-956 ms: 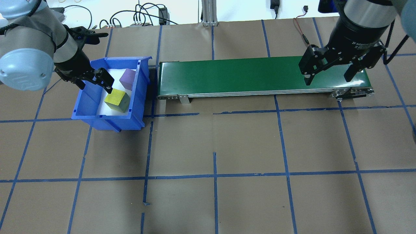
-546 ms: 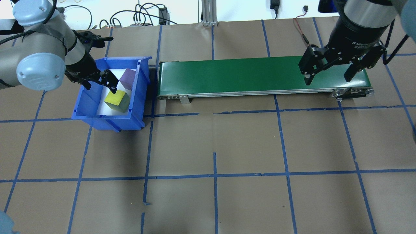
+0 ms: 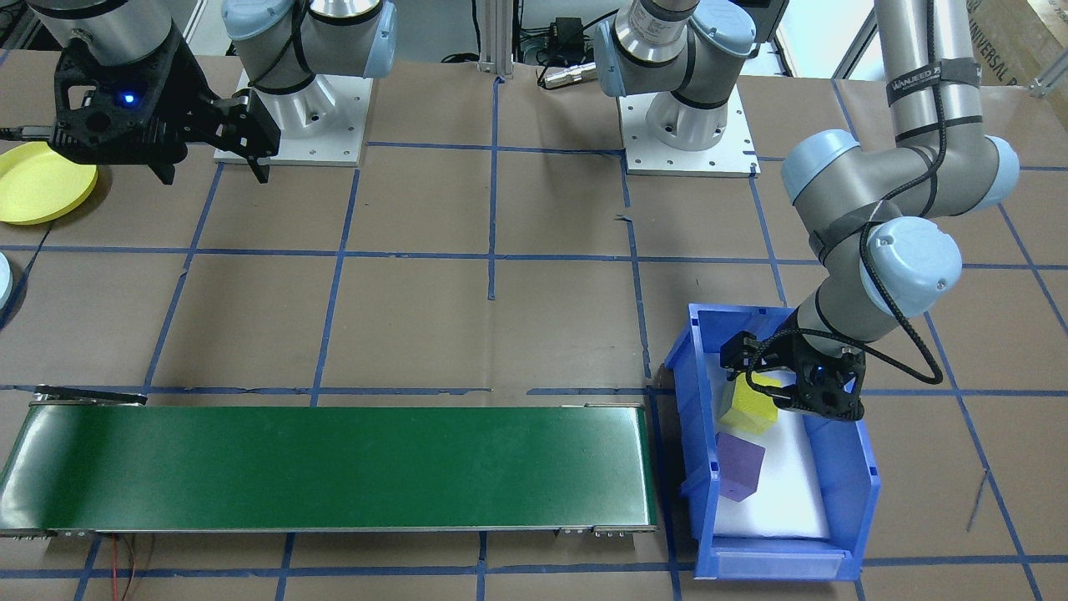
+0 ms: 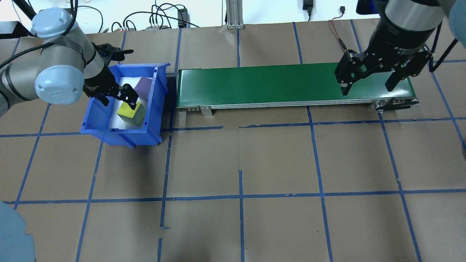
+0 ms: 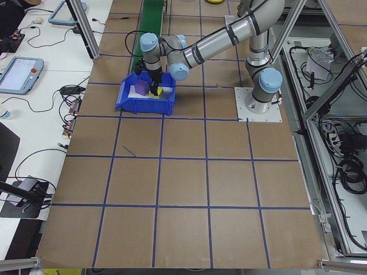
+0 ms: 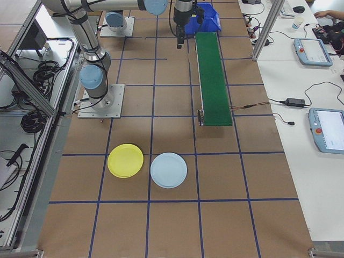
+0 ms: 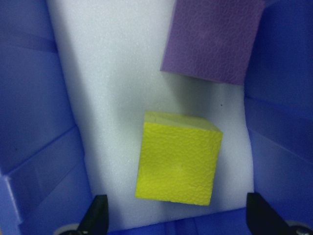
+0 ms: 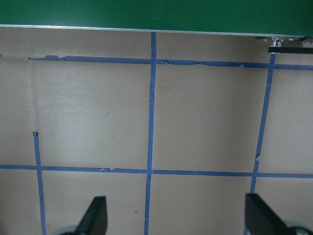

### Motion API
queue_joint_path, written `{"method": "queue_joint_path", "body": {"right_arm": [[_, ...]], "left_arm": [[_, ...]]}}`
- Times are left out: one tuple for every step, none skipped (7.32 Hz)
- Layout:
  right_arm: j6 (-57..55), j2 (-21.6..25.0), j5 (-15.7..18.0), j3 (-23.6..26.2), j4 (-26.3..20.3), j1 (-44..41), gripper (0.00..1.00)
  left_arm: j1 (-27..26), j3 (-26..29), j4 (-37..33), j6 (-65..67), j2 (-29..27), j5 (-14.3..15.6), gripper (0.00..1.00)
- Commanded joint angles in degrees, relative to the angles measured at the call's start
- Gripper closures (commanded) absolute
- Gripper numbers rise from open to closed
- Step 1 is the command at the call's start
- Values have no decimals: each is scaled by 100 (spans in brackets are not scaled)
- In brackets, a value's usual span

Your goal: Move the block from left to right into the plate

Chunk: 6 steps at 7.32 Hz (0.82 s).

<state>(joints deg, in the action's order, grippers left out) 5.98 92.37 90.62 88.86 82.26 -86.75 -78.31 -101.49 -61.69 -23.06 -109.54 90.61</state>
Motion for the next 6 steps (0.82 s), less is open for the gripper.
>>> {"method": "queue_joint_path", "body": {"right_arm": [[0, 9, 0, 0, 0, 0, 0], [0, 9, 0, 0, -9, 0, 0], [9, 9, 9, 0, -9, 0, 0], [9, 18, 9, 9, -9, -9, 0], [9, 18, 9, 9, -9, 0, 0], [9, 26, 9, 9, -9, -9, 0]], "left_arm": [[0, -90, 358, -14, -225, -8, 0], [0, -90, 394, -23, -278, -17, 0], [0, -99, 481, -171, -287, -17, 2], [0, -107, 491, -181, -287, -17, 9], [0, -134, 674, -181, -287, -34, 22], [0, -125, 710, -181, -296, -35, 39]]}}
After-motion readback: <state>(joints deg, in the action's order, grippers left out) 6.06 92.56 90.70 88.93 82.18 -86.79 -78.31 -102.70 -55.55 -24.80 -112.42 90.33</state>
